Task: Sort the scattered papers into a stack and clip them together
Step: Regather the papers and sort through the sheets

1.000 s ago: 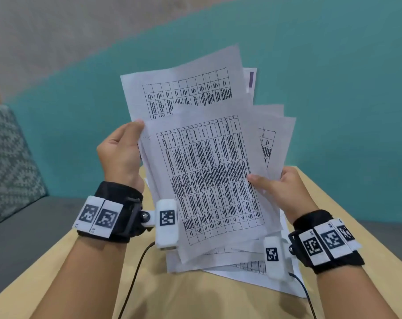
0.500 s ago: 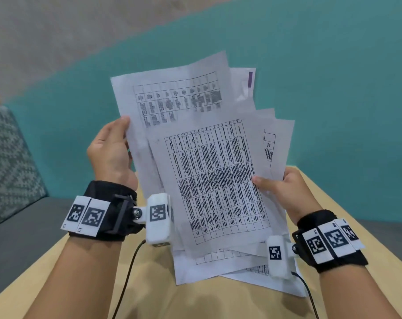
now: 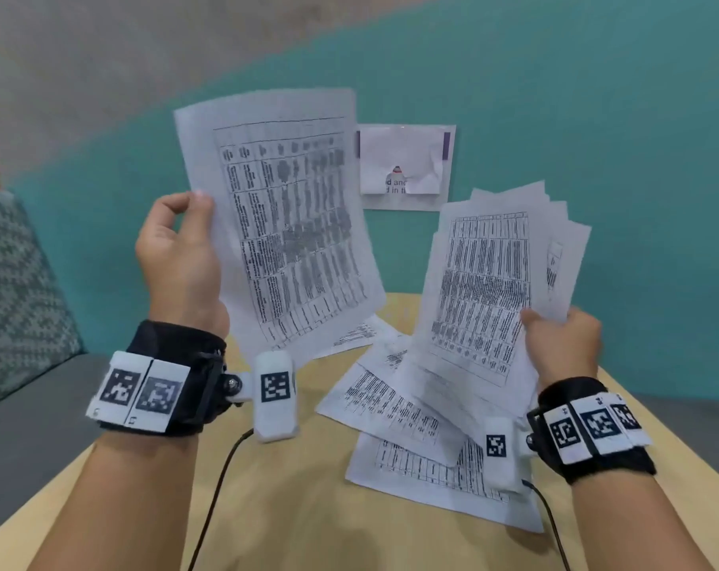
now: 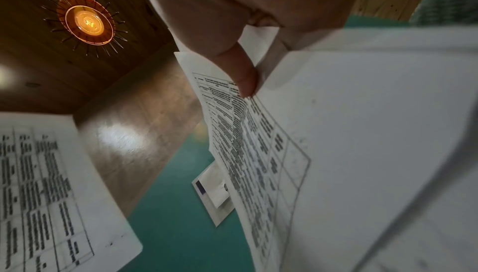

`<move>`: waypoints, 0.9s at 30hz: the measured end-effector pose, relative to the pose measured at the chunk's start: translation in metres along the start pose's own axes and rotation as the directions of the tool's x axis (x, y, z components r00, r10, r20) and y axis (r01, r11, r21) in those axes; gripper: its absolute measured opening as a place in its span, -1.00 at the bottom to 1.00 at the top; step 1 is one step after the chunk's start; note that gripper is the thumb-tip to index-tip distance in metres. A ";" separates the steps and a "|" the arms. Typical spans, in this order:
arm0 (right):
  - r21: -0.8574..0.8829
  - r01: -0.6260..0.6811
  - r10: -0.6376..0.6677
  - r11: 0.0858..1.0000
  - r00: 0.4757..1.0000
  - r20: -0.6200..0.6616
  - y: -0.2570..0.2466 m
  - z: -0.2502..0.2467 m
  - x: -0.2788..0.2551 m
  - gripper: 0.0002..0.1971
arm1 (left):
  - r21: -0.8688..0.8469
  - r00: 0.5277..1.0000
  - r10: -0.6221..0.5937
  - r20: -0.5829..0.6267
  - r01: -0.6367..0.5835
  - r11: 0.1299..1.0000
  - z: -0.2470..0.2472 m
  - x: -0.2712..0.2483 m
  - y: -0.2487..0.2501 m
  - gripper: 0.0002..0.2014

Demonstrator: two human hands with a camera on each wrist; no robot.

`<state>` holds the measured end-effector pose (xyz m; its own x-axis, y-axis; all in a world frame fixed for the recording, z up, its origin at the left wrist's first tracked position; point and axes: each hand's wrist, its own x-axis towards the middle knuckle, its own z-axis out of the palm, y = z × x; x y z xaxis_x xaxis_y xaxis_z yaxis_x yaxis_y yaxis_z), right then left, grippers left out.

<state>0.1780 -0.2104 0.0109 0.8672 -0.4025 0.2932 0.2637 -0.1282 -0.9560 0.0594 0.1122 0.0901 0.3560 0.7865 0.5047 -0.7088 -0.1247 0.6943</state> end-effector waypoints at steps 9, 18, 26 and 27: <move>0.141 -0.019 -0.013 0.990 0.976 0.217 -0.011 0.023 -0.017 -0.76 | 0.166 0.973 -0.153 0.172 0.124 0.978 0.010 -0.019 -0.012 -0.77; 0.259 -0.125 -0.028 0.958 0.855 0.517 -0.025 0.039 -0.040 -0.75 | 0.335 0.971 -0.179 0.159 0.118 0.935 0.008 -0.025 -0.030 -0.65; 0.312 -0.247 0.009 0.917 0.798 0.603 -0.023 0.036 -0.041 -0.70 | 0.369 0.911 -0.265 0.314 0.140 0.919 0.001 -0.027 -0.033 -0.43; 0.309 -0.266 0.024 0.913 0.792 0.610 -0.024 0.036 -0.040 -0.71 | 0.374 0.914 -0.257 0.313 0.130 0.918 0.000 -0.027 -0.036 -0.40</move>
<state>0.1521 -0.1584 0.0214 0.9509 0.2308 0.2060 0.1409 0.2699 -0.9525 0.0753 0.0952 0.0516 0.6983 0.5615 0.4439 -0.3768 -0.2389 0.8950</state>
